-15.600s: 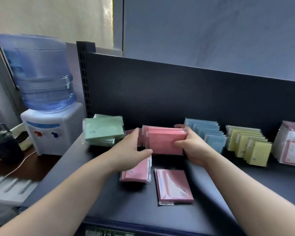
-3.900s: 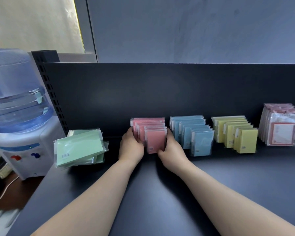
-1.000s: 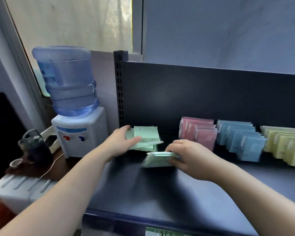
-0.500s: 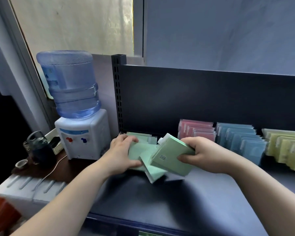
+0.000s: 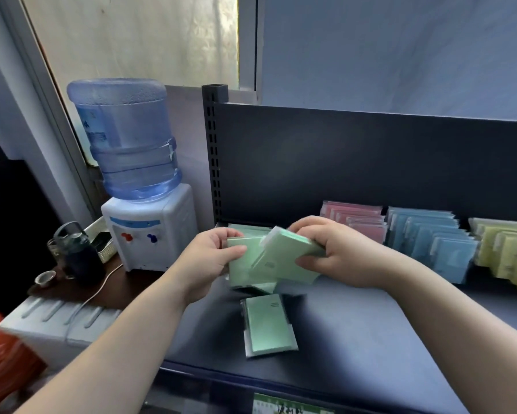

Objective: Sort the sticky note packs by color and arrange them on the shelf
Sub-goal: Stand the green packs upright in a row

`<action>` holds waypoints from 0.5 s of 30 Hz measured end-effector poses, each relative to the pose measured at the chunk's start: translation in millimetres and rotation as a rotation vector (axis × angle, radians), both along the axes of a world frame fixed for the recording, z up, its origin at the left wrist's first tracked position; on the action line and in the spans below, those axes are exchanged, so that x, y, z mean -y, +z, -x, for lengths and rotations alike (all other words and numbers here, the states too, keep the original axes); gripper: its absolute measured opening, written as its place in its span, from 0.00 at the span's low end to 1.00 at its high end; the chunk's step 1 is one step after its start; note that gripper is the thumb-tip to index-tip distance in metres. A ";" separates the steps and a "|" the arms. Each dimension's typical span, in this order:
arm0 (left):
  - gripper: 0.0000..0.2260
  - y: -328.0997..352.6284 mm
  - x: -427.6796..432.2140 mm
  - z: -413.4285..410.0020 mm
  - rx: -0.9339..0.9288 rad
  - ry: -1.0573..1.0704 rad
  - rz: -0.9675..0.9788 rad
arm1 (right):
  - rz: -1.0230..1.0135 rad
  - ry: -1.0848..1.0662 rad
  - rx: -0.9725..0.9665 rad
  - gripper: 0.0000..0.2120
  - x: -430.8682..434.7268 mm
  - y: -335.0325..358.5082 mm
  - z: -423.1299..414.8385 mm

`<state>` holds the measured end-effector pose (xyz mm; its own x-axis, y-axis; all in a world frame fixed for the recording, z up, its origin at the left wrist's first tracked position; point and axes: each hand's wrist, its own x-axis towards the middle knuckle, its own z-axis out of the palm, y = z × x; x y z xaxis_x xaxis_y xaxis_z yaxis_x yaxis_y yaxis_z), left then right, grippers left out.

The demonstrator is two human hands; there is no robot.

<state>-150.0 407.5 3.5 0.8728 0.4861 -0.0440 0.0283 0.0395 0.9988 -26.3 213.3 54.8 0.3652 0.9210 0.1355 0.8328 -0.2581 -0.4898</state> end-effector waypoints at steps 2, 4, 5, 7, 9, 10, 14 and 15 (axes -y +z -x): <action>0.07 3.0 6.9 0.1 0.042 -0.042 0.123 | 0.051 0.037 0.095 0.06 -4.8 -4.2 4.9; 0.06 2.7 10.2 1.1 0.039 -0.091 0.157 | 0.069 0.032 0.133 0.06 -7.0 -9.8 6.6; 0.06 2.5 11.3 1.7 0.036 -0.104 0.157 | 0.064 0.018 0.137 0.05 -7.1 -11.5 6.8; 0.06 1.7 11.5 2.3 0.047 -0.111 0.173 | 0.034 -0.021 0.112 0.03 -4.4 -12.5 6.2; 0.10 1.3 10.2 2.2 0.078 -0.099 0.203 | 0.001 -0.067 0.023 0.02 0.6 -12.4 3.3; 0.13 1.5 9.4 2.5 0.097 -0.099 0.212 | -0.028 -0.088 -0.052 0.01 3.5 -12.1 2.3; 0.09 1.4 13.9 2.6 0.118 -0.106 0.168 | -0.099 -0.124 -0.158 0.05 9.3 -10.8 0.6; 0.09 0.6 17.8 1.8 0.109 -0.096 0.142 | -0.089 -0.119 -0.114 0.06 10.2 -10.7 1.8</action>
